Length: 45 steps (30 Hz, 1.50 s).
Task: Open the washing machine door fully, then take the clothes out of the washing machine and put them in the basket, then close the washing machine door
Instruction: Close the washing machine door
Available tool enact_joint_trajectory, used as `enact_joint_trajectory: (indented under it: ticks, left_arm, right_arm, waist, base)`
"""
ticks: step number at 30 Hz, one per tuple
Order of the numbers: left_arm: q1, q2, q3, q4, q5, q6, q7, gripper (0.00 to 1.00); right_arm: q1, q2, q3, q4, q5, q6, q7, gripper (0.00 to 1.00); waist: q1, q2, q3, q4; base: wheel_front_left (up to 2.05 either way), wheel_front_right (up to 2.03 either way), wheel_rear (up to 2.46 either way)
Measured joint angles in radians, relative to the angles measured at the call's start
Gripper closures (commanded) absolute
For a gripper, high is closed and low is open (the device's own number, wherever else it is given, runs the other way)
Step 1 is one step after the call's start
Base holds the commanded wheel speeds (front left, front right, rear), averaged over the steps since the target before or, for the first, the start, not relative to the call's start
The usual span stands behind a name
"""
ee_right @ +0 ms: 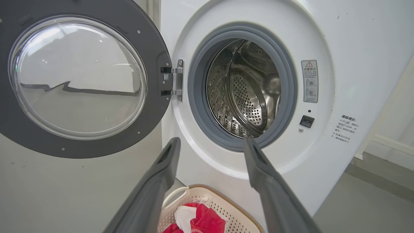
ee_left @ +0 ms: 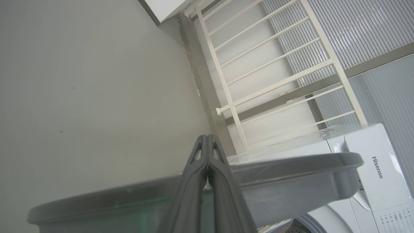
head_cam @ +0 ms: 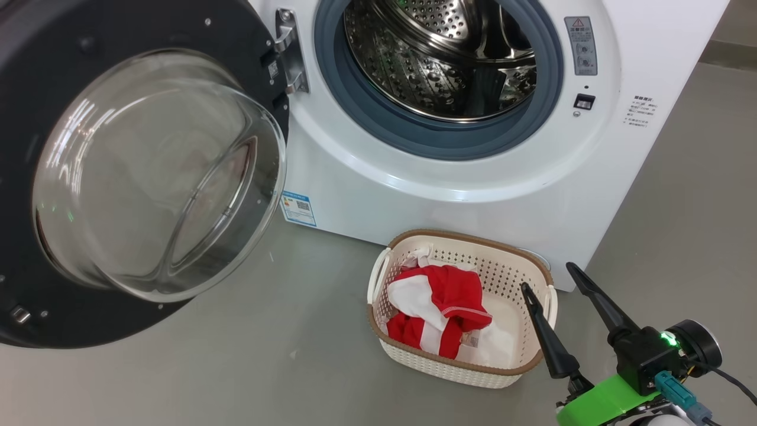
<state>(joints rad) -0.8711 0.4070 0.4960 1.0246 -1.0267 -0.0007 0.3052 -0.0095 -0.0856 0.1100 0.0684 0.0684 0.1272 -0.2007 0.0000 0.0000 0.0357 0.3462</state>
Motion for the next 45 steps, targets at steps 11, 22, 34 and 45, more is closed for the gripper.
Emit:
enact_joint_trajectory:
  ticks: [11, 22, 34, 45]
  left_arm:
    - [-0.016, 0.021, 0.010, 0.024, -0.048, -0.034, 0.117, 1.00]
    - [-0.015, 0.019, 0.011, -0.005, -0.086, -0.061, 0.256, 1.00]
    - [0.047, -0.043, 0.034, -0.122, -0.146, -0.063, 0.329, 1.00]
    - [0.139, -0.113, 0.036, -0.303, -0.181, -0.028, 0.405, 1.00]
  right_arm:
    - [0.000, -0.001, 0.001, 0.000, 0.000, 0.000, 0.000, 0.00]
    - [0.000, -0.001, 0.005, 0.001, 0.000, 0.000, 0.000, 0.00]
    - [0.000, 0.010, 0.003, 0.011, 0.000, 0.000, -0.008, 0.00]
    - [-0.001, 0.018, 0.003, 0.025, 0.001, 0.000, -0.019, 0.00]
  waist:
    - [0.0000, 0.0000, 0.011, 0.005]
    - [0.0000, 0.0000, 0.012, 0.016]
    - [0.0000, 0.0000, 0.018, 0.038]
    - [0.0000, 0.0000, 0.021, 0.053]
  base:
    - [0.00, 0.00, 0.00]
    - [0.00, 0.00, 0.00]
    - [0.00, 0.00, 0.00]
    - [0.00, 0.00, 0.00]
